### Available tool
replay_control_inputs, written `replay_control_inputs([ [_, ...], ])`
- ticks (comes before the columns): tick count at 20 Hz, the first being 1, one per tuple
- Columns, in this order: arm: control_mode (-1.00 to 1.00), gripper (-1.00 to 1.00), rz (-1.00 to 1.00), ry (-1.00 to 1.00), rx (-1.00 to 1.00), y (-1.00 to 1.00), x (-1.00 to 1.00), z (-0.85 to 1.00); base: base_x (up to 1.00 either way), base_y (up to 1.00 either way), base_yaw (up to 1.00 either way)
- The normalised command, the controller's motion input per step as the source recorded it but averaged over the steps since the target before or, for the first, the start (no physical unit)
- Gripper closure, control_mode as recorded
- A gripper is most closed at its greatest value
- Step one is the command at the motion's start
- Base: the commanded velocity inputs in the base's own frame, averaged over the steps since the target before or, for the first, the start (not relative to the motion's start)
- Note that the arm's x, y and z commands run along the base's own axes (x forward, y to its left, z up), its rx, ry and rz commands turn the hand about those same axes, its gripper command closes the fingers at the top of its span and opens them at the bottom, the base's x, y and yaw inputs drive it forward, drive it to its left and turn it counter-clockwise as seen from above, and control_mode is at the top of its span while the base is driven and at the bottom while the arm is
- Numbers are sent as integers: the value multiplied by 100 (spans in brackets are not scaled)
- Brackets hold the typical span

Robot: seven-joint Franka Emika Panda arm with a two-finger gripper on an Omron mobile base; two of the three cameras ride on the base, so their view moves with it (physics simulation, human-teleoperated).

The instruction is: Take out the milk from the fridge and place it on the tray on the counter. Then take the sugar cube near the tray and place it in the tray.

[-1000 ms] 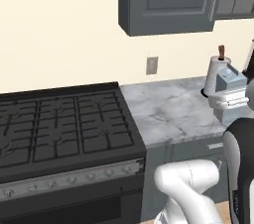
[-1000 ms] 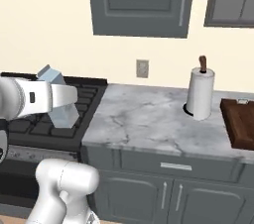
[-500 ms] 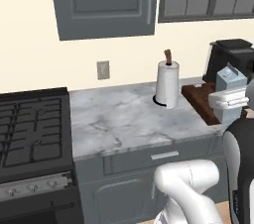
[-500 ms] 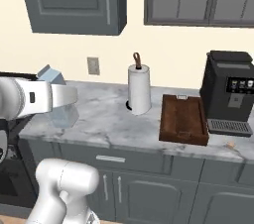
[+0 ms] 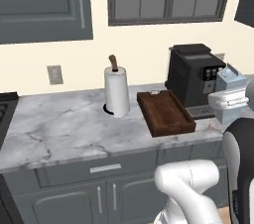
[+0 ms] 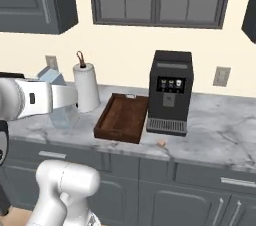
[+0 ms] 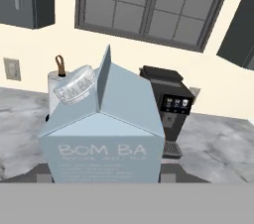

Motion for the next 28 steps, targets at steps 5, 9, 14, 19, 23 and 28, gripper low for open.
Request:
replay_control_inputs([
  [5, 100, 100, 0, 0, 0, 0, 0, 0, 42, -53, 13],
  [9, 100, 100, 0, 0, 0, 0, 0, 0, 69, 3, 2],
  [14, 100, 100, 0, 0, 0, 0, 0, 0, 65, 1, 0],
  [19, 100, 100, 0, 0, 0, 0, 0, 0, 39, 0, 0],
  [23, 100, 100, 0, 0, 0, 0, 0, 0, 47, 25, -1],
  [28, 100, 100, 0, 0, 0, 0, 0, 0, 54, 25, -1],
])
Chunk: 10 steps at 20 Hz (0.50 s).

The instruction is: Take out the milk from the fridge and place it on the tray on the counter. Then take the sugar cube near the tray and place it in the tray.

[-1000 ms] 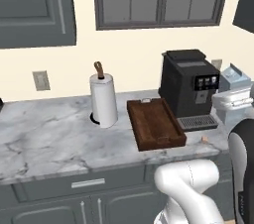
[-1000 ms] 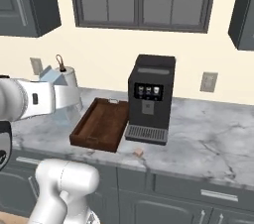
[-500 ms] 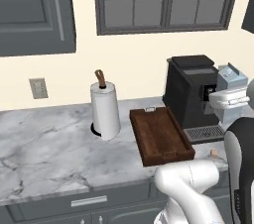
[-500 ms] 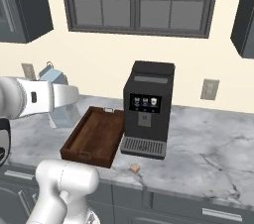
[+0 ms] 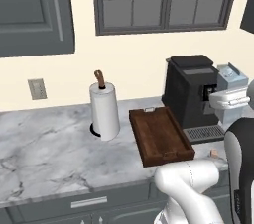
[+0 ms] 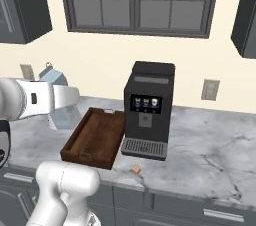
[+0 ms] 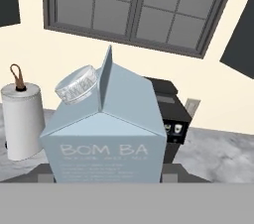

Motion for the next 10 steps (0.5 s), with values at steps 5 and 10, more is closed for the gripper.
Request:
replay_control_inputs([
  [5, 100, 100, 0, 0, 0, 0, 0, 0, 40, 16, -12],
  [10, -100, 100, 1, 1, 0, 0, 12, -4, 23, 14, -9],
])
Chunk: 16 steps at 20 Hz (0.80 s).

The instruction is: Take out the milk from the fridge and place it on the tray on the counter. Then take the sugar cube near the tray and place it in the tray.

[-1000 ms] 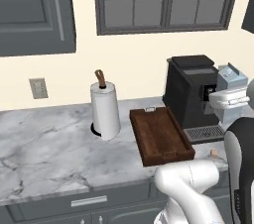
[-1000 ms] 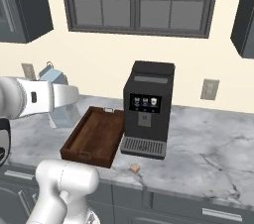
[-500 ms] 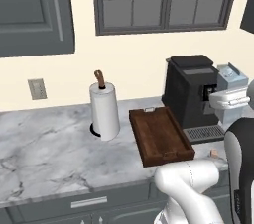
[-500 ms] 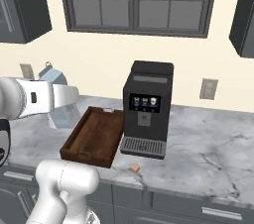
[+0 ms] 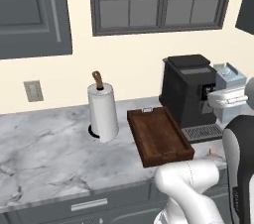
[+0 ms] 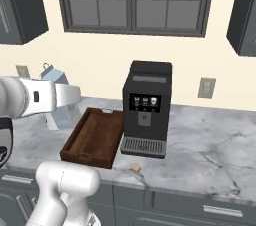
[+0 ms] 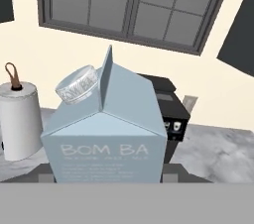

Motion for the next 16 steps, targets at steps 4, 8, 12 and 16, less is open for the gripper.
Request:
replay_control_inputs([
  [4, -100, 100, 5, 0, 0, 8, 28, -6, 0, 0, 0],
  [8, -100, 100, 0, 8, 0, 39, 35, -27, 0, 0, 0],
  [12, -100, 100, 0, 9, 0, 45, 45, -42, 0, 0, 0],
  [16, -100, 100, 0, 10, 0, 13, 66, -52, 0, 0, 0],
])
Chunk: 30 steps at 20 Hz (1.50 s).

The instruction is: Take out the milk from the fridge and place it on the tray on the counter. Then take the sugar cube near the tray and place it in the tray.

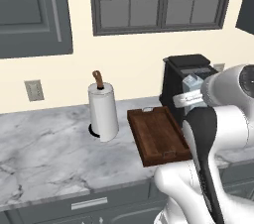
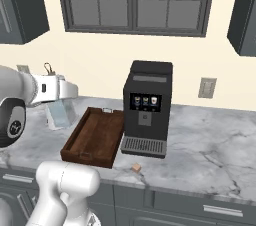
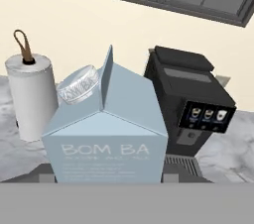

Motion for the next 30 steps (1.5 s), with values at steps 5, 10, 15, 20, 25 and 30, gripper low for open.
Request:
replay_control_inputs([
  [5, -100, 100, 2, 11, 0, 10, 84, -70, 0, 0, 0],
  [10, -100, 100, 4, 9, 0, 1, 75, -49, 0, 0, 0],
  [15, -100, 100, 5, 1, 1, 0, 69, -40, 0, 0, 0],
  [20, -100, 100, 3, 0, 2, 0, 64, -35, 0, 0, 0],
  [25, -100, 100, 0, 0, 1, 8, 65, -27, 0, 0, 0],
  [30, -100, 100, 0, 2, 0, 2, 65, -30, 0, 0, 0],
])
